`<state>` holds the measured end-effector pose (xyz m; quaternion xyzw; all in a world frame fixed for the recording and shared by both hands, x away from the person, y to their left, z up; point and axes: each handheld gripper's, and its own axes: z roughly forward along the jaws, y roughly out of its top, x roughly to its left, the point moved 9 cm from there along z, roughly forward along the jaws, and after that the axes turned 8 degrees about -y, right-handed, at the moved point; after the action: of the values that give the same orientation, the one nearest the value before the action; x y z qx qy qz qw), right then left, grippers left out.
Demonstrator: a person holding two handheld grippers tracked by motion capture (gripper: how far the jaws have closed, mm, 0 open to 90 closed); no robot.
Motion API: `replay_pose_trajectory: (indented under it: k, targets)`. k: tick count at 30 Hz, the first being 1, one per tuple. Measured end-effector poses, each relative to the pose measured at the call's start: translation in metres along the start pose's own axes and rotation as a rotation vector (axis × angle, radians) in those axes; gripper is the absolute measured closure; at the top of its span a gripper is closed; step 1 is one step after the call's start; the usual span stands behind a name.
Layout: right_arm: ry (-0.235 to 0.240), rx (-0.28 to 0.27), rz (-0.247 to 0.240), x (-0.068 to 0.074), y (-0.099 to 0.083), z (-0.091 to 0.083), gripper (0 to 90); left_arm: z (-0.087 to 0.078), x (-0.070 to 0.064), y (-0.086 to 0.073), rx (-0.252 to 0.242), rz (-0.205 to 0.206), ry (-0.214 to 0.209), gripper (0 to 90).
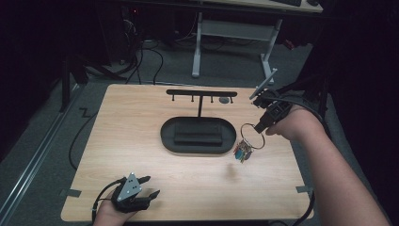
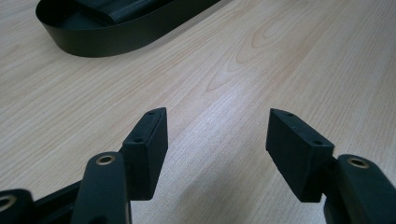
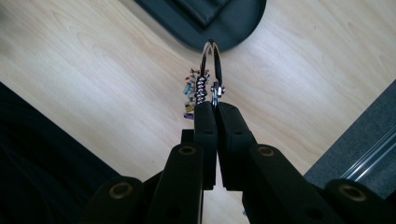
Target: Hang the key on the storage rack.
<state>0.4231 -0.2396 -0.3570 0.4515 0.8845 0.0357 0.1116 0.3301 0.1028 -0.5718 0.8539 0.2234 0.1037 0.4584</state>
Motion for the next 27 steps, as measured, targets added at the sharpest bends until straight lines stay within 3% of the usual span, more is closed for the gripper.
replay_pose_trajectory:
  k: [2,11,18,20,27]
  targets:
    - [-0.005,-0.013,-0.019,-0.002,0.009,-0.002,88.0,0.000,0.000,-0.001,0.001,0.000,-0.001,39.5]
    - [-0.018,-0.054,-0.012,-0.009,0.050,-0.006,88.0,-0.002,-0.003,-0.002,0.005,0.013,-0.002,39.7]
    - [-0.016,-0.047,-0.004,-0.012,0.071,0.007,88.0,-0.003,-0.004,-0.003,0.011,0.017,0.002,39.9]
    - [-0.012,-0.050,-0.021,-0.014,0.076,0.013,88.0,-0.003,-0.005,-0.003,0.016,0.022,0.001,39.9]
    - [-0.010,-0.048,0.001,-0.022,0.088,0.028,88.0,-0.004,-0.005,-0.005,0.017,0.024,0.006,39.9]
